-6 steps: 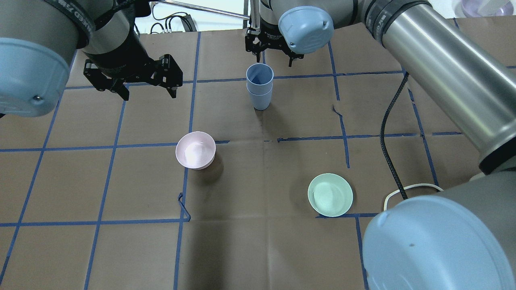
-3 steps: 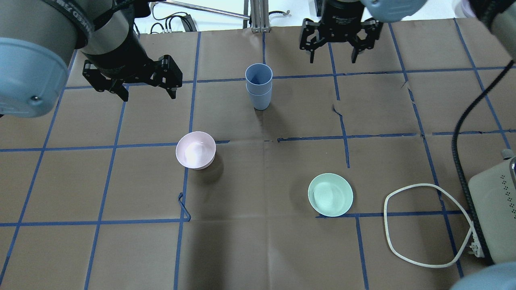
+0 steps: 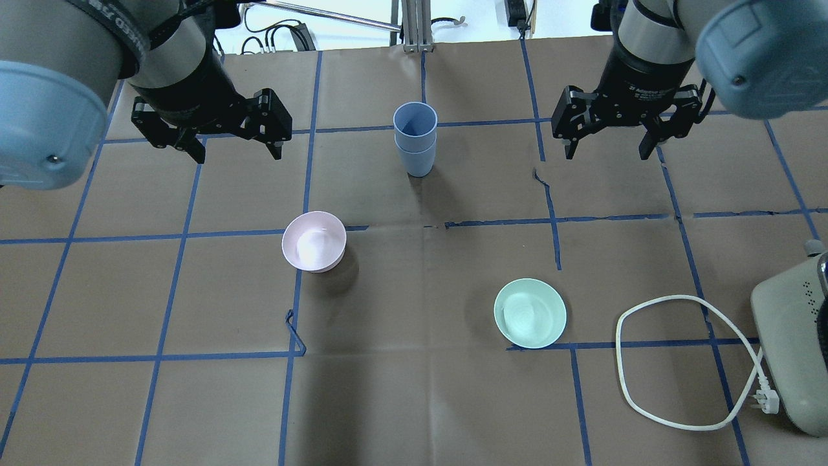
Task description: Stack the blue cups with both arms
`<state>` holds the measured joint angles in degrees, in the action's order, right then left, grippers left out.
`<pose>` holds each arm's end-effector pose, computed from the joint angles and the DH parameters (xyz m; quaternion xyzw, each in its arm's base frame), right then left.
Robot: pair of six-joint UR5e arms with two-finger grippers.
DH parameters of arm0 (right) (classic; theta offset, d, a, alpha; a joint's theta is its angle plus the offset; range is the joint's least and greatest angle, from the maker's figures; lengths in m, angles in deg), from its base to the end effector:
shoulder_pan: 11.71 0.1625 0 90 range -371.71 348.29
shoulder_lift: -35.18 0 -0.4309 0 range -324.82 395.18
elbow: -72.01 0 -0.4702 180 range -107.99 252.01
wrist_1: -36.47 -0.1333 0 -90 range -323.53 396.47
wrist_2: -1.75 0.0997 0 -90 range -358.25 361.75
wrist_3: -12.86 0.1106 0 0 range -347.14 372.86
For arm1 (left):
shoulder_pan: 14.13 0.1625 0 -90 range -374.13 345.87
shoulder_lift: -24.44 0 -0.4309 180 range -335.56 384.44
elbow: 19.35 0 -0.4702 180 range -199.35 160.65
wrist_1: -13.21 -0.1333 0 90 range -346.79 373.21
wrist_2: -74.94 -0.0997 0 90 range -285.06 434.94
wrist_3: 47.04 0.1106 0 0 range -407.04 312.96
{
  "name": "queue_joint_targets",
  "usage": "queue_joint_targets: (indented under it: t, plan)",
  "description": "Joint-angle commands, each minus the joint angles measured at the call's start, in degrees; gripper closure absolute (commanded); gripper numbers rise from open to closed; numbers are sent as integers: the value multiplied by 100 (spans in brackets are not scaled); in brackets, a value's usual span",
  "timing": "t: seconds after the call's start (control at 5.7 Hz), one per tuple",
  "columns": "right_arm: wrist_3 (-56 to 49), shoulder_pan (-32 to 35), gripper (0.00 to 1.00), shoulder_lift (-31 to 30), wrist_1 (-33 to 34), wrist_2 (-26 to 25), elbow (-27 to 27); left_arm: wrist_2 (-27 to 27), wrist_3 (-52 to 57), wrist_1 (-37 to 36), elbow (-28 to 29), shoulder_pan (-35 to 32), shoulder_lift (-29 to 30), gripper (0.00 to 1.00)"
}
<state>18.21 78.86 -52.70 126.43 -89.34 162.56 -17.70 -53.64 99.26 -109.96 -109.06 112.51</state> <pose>0.1370 -0.5787 0.4560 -0.0415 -0.9988 -0.0231 0.0107 -0.1763 -0.5519 0.5031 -0.0156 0.9986 -0.0480 0.0183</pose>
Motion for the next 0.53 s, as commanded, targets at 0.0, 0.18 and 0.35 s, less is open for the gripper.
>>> queue_joint_targets:
  t: [0.0, 0.18, 0.35]
  plan:
    - [36, 4, 0, -98, 13, 21, 50, 0, 0, 0, 0, 0, 0, 1]
    - [37, 22, 0, -98, 13, 39, 59, 0, 0, 0, 0, 0, -9, 1]
    - [54, 22, 0, -98, 13, 65, 50, 0, 0, 0, 0, 0, -9, 1]
